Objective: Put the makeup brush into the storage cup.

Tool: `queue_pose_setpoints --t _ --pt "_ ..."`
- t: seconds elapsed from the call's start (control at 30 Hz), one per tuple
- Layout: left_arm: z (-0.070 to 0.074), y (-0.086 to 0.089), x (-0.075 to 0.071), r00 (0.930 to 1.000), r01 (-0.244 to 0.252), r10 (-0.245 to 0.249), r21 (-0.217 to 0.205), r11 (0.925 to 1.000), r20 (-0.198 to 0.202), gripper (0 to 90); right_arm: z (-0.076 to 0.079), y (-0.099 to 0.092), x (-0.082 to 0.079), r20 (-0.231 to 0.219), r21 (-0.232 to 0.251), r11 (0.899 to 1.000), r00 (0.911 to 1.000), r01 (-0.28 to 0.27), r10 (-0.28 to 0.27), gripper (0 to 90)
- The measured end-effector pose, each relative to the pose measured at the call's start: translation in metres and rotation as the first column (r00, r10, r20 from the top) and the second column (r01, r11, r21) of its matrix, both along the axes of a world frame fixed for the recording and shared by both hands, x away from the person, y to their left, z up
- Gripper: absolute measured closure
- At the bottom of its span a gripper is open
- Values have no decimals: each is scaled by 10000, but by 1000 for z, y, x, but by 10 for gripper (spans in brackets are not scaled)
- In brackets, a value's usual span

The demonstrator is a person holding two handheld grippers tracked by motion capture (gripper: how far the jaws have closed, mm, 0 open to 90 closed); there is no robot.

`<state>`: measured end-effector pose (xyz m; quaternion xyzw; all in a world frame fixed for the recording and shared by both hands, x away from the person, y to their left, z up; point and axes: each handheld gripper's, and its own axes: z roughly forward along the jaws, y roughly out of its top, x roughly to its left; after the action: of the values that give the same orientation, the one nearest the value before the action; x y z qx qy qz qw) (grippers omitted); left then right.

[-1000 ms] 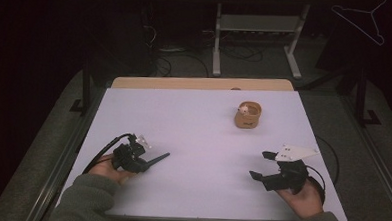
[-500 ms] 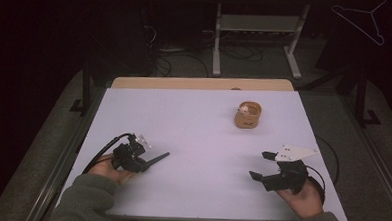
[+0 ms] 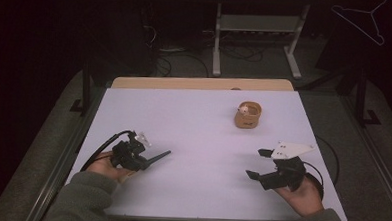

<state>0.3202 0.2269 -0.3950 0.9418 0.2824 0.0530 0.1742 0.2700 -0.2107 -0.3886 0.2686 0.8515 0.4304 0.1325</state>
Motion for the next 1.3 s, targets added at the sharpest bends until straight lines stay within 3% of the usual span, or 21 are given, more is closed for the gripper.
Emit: queue_pose_setpoints --t 0.1,0.37,0.67,0.73,0.97,1.2,1.3 --pt "6 -4 -1 9999 111 -111 -10 9999 84 747 5 2 1 54 -62 9999 9999 -130 130 184" --pt "31 -28 -7 9954 868 -852 -362 9956 428 747 39 19 10 158 -397 9951 9957 -908 914 186" --pt "49 -52 -15 9841 1707 -1679 -483 9841 581 747 66 46 19 374 -827 9765 9786 -1988 2024 199" --pt "52 -59 -17 9802 1923 -1894 -487 9801 584 747 73 58 21 346 -1028 9660 9697 -2372 2418 206" --pt "60 -89 -24 9535 2976 -2951 -358 9540 618 747 79 88 23 80 -1489 9292 9393 -3382 3431 227" --pt "58 -112 -31 9276 3714 -3701 -188 9283 511 747 68 109 26 -333 -2103 8776 9003 -4308 4339 280" --pt "57 -119 -34 9161 3996 -3982 -237 9164 460 747 61 113 27 -648 -2138 8621 8873 -4593 4567 316"
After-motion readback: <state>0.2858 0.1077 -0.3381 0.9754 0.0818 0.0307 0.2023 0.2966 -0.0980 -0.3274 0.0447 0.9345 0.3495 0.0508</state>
